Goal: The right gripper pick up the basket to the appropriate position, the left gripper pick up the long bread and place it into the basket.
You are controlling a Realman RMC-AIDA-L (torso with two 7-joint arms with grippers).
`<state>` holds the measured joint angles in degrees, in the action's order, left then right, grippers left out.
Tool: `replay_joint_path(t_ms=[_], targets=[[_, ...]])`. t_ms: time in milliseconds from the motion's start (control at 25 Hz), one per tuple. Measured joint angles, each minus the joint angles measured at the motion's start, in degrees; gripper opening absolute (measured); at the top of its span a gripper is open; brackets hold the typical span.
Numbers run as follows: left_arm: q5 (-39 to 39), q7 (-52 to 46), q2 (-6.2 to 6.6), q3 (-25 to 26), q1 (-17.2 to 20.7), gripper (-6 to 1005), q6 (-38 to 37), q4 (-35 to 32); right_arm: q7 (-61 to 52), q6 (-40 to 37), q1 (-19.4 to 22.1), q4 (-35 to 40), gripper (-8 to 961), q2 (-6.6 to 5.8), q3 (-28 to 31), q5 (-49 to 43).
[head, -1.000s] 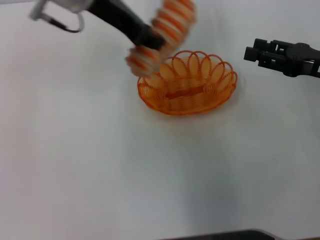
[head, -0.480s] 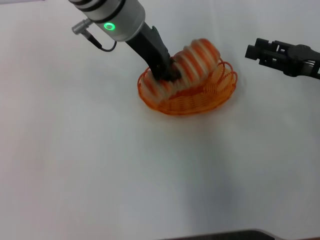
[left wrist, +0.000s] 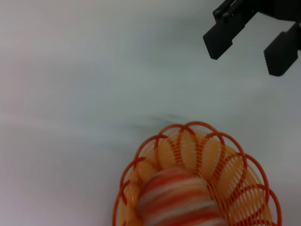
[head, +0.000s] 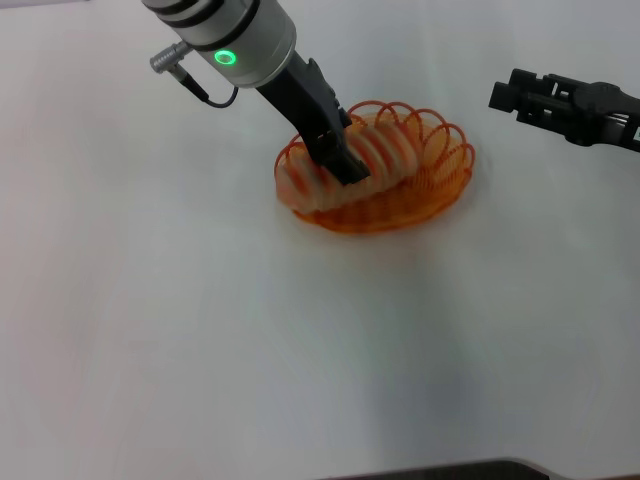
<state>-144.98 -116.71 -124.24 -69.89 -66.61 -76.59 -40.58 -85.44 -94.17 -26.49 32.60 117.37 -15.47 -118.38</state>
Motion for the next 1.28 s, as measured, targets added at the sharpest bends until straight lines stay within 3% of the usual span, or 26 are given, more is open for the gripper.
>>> replay_joint_path(t_ms=[200, 480, 680, 840, 1120, 1280], targets=[[3.45, 0.04, 0.13, 1.94, 2.79, 611, -0.41, -3.51, -0.03, 0.04, -0.25, 0.01, 607, -0.03, -0.03, 0.0], [17.01, 4.2, 0.5, 12.76, 14.83, 887, -0.21, -10.47, 0.12, 0.04, -0.5, 0.01, 606, -0.09, -0.37, -0.01], [27.82, 10.99, 0.84, 23.23, 22.59, 886, -0.32, -5.42, 0.18, 0.12, -1.3, 0.01, 606, -0.12, -0.66, -0.03], [33.89, 17.06, 2.92, 26.87, 29.51, 887, -2.6, 2.3, 0.38, 0.21, -1.96, 0.04, 606, -0.47, -2.71, -0.3], [33.71, 22.22, 3.45, 33.91, 37.55, 886, -7.92, 5.78, 0.43, 0.46, -2.8, 0.02, 606, -0.5, -6.55, -0.36], [33.57, 23.58, 3.39, 37.26, 40.15, 886, -9.24, 5.93, 0.6, 1.62, -3.11, 0.0, 606, -0.16, -7.95, -0.36]])
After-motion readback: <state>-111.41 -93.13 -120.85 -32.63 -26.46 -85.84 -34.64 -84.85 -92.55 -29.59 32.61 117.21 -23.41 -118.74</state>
